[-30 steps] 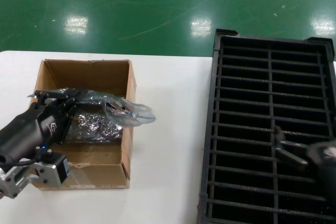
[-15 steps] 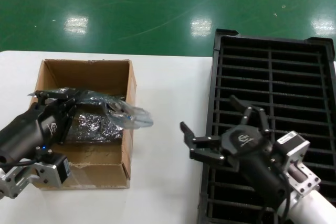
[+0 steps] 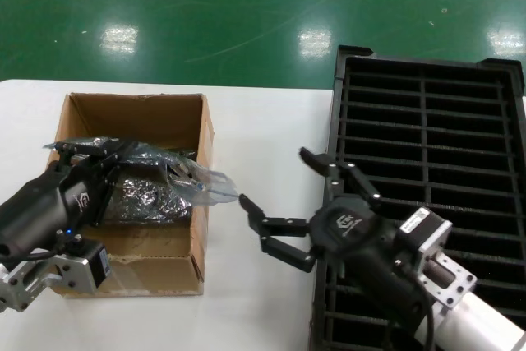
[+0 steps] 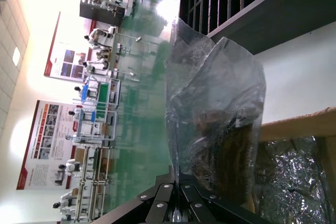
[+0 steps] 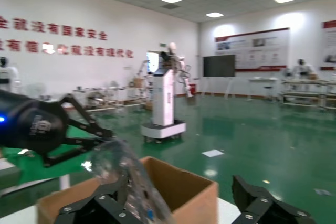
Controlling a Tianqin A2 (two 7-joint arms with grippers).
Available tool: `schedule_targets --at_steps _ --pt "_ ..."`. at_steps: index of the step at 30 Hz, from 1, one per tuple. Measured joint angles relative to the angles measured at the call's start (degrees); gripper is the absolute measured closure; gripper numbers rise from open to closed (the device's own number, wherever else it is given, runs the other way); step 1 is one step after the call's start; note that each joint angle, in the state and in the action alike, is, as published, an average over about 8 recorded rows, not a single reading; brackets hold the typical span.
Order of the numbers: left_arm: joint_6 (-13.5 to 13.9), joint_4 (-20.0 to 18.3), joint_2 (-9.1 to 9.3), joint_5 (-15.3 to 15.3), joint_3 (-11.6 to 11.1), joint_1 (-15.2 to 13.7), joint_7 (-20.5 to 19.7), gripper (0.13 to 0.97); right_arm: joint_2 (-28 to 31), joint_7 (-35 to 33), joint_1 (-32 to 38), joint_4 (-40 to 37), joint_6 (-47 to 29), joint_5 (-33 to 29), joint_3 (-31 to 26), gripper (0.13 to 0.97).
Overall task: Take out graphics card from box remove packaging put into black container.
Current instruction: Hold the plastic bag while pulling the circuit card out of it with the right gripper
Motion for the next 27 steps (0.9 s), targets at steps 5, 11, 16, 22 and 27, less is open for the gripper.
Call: schedule_targets --at_steps 5,11,16,22,27 --pt "0.00 0.00 0.00 0.00 0.00 0.00 0.00 0.957 0.46 0.67 1.25 0.13 -2.85 0.17 -2.07 0.408" --pt "0.00 0.00 0.00 0.00 0.00 0.00 0.00 0.957 0.95 1.14 2.30 0.14 -5.99 0.25 -4.33 0.570" --pt "0.00 0.00 0.00 0.00 0.00 0.00 0.00 0.957 1.40 0.84 2.81 -0.21 -7.64 0.11 -5.25 0.668" --pt "0.00 0.00 0.00 0.00 0.00 0.00 0.00 0.957 2.20 0.41 2.71 -0.75 -8.49 0.29 -4.96 0.802" --pt "0.00 0.00 0.00 0.00 0.00 0.00 0.00 0.957 2.12 0.92 3.51 -2.04 -8.18 -0.39 -5.19 0.816"
